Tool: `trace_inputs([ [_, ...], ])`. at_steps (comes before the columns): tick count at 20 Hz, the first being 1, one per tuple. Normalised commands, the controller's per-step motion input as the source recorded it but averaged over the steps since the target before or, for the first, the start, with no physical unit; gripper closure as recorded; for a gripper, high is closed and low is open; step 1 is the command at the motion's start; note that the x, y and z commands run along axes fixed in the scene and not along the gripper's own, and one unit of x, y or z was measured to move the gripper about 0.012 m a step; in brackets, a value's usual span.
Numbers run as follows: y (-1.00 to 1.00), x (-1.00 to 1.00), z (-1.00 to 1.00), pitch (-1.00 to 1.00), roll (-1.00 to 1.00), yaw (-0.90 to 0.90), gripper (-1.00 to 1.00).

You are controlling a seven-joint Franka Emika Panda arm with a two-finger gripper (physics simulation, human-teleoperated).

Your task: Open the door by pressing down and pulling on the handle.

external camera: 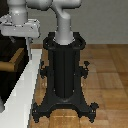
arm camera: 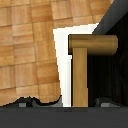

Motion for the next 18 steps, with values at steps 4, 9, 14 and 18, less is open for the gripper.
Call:
trace_inputs([
  [4, 0.00, 0.50, 0.00, 0.00, 0.00, 0.00, -1.00],
  [9, -0.20, 0.00, 0.00, 0.00, 0.00, 0.00, -1.00],
  [14, -0.20, 0.00, 0.00, 0.00, 0.00, 0.00, -1.00],
  [18, -0.50, 0.00, -0.50, 0.00, 0.00, 0.00, -1.00],
])
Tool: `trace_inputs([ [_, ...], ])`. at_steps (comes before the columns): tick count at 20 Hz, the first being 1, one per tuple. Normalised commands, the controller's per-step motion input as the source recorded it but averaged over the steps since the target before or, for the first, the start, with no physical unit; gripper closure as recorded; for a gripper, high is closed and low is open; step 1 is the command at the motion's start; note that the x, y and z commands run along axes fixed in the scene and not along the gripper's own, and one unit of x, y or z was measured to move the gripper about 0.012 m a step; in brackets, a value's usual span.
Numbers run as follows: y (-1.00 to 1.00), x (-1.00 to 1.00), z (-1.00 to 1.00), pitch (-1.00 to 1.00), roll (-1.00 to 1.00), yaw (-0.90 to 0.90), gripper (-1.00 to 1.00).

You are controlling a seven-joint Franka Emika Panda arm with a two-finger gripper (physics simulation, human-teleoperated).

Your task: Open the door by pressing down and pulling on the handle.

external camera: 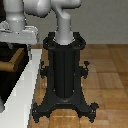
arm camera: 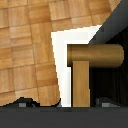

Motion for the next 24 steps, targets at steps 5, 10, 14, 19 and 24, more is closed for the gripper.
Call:
trace_inputs([
  [5, -0.60, 0.00, -0.80, 0.00, 0.00, 0.00, -1.00],
  [10, -0.40, 0.00, -0.60, 0.00, 0.00, 0.00, -1.00],
  [14, 0.00, 0.00, 0.00, 0.00, 0.00, 0.00, 1.00],
  [19, 0.00, 0.00, 0.00, 0.00, 0.00, 0.00, 1.00],
  [24, 0.00, 0.00, 0.00, 0.00, 0.00, 0.00, 1.00],
])
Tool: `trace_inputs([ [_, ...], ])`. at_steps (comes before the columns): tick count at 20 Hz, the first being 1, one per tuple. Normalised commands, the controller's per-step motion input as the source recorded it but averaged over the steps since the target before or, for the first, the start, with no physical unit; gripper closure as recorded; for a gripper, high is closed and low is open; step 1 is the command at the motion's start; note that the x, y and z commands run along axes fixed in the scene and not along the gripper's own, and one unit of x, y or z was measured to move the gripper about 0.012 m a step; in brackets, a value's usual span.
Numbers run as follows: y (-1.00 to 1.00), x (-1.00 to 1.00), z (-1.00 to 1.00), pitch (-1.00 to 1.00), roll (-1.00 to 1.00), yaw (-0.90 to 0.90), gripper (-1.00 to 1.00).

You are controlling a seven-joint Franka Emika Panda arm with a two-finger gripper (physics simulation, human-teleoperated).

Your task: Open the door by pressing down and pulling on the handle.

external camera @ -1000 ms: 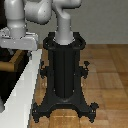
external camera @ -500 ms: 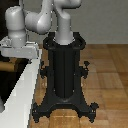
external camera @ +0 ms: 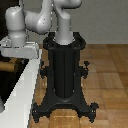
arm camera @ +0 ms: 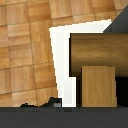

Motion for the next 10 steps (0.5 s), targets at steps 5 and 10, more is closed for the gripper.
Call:
trace_inputs([
  [5, 0.00, 0.00, -0.40, -0.06, 0.00, 0.00, 1.00],
  [10, 0.00, 0.00, -0.60, -0.12, 0.00, 0.00, 1.00],
])
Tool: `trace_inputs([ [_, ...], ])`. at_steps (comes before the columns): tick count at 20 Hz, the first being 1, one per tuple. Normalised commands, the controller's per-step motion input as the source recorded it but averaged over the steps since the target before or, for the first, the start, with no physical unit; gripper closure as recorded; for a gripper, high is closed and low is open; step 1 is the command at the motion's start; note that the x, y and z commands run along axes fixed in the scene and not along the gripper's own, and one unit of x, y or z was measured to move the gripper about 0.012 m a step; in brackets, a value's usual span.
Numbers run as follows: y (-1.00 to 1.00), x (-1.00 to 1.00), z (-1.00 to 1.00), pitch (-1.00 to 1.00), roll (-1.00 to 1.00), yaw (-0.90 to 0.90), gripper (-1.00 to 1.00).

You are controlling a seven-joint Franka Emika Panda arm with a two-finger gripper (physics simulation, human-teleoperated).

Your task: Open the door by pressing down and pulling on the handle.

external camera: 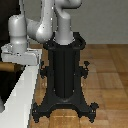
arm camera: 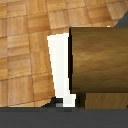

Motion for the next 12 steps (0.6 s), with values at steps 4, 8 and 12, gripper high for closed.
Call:
trace_inputs([
  [4, 0.00, 0.00, -0.50, -0.11, 0.00, 0.00, 1.00],
  [8, 0.00, 0.00, -0.25, -0.11, 0.00, 0.00, 1.00],
  [12, 0.00, 0.00, -0.75, -0.08, 0.00, 0.00, 1.00],
])
